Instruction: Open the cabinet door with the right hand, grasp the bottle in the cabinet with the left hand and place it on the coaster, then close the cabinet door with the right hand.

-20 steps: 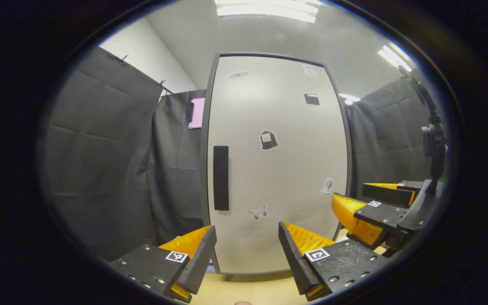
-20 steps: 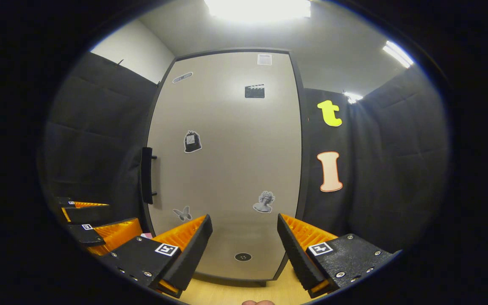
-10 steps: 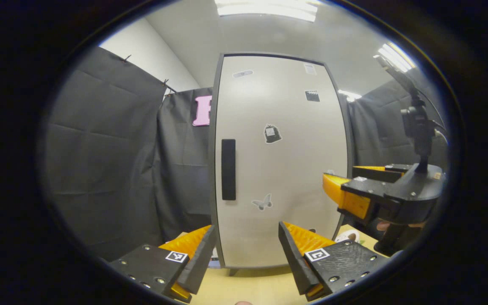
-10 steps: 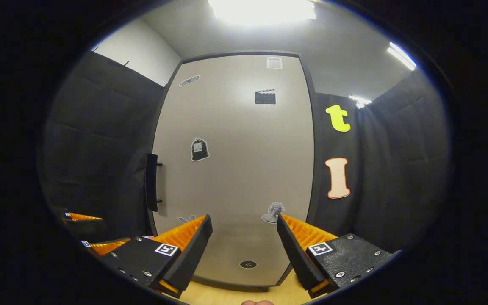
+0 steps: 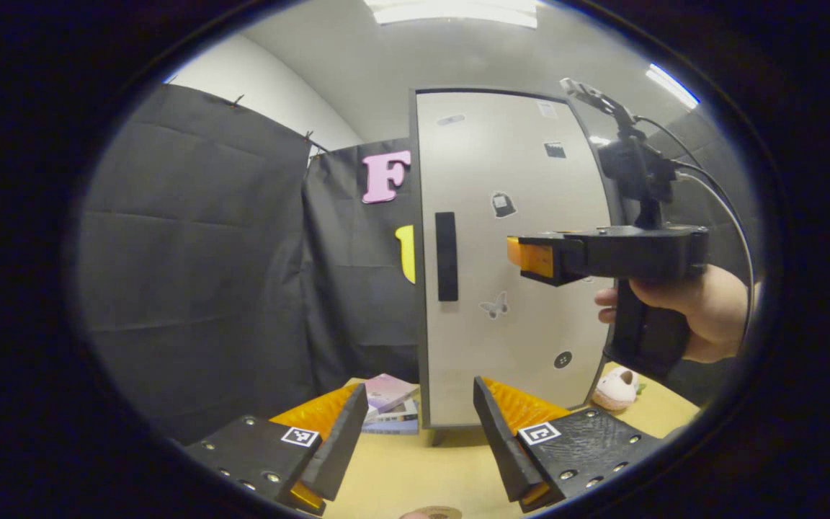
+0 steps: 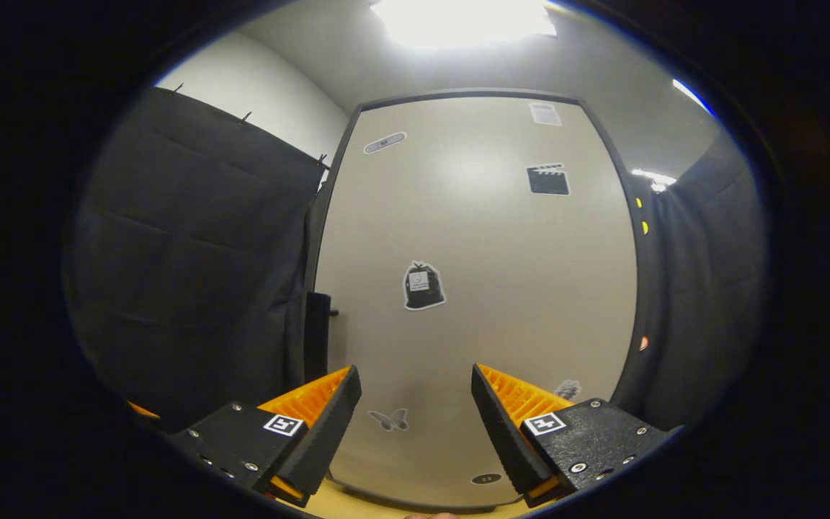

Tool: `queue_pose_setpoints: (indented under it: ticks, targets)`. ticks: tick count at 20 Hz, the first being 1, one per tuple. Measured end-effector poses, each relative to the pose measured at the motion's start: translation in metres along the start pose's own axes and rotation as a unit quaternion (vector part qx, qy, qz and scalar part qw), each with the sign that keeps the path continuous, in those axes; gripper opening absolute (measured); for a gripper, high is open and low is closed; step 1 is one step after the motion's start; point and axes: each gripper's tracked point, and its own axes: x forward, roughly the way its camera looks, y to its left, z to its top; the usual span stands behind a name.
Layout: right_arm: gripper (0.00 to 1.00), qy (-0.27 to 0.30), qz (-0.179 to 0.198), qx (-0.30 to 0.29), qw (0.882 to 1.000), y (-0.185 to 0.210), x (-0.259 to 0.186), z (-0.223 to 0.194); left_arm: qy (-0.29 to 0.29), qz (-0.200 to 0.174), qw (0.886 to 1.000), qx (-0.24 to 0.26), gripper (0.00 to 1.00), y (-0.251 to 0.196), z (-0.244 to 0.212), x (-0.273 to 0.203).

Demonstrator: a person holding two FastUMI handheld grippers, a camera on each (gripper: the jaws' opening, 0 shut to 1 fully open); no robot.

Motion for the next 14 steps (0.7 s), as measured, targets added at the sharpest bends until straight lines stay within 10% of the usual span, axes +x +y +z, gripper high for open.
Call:
queue_pose_setpoints:
  ticks: [14]
  targets:
    - [0.90, 0.031, 0.033, -0.017, 0.999, 0.079, 0.062, -0.033, 0.019, 0.085, 0.996, 0.006, 0.89, 0.080, -0.022, -0.054]
